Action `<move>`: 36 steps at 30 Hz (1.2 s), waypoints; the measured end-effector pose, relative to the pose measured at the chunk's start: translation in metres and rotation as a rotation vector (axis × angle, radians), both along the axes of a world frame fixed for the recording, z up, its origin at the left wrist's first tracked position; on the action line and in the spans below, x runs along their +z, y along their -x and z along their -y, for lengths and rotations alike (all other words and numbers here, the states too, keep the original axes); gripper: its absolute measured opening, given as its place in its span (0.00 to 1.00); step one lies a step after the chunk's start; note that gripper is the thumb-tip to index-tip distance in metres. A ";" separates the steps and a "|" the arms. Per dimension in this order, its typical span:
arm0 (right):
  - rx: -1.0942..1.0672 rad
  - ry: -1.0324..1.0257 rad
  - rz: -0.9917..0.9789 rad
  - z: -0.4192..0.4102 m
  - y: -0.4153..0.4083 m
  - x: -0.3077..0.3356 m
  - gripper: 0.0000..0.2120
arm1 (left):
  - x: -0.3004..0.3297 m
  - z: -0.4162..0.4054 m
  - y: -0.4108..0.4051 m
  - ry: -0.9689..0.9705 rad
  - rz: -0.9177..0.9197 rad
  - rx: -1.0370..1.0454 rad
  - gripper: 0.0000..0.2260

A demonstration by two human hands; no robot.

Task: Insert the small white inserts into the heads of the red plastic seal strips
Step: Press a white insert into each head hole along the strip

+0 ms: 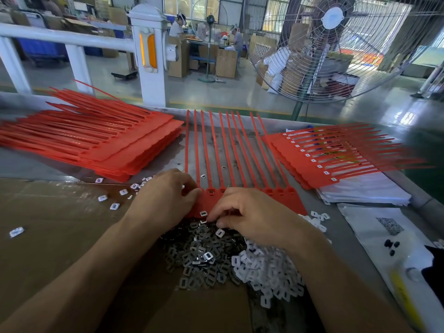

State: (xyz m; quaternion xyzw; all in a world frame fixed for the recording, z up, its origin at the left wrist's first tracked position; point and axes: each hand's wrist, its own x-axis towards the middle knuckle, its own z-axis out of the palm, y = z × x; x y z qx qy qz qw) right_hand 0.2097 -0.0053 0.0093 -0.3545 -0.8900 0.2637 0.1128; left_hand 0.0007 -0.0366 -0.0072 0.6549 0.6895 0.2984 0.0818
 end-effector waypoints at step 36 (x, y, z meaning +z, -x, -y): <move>-0.712 -0.009 -0.337 -0.043 -0.052 -0.013 0.07 | -0.002 -0.001 0.002 0.005 -0.007 -0.010 0.08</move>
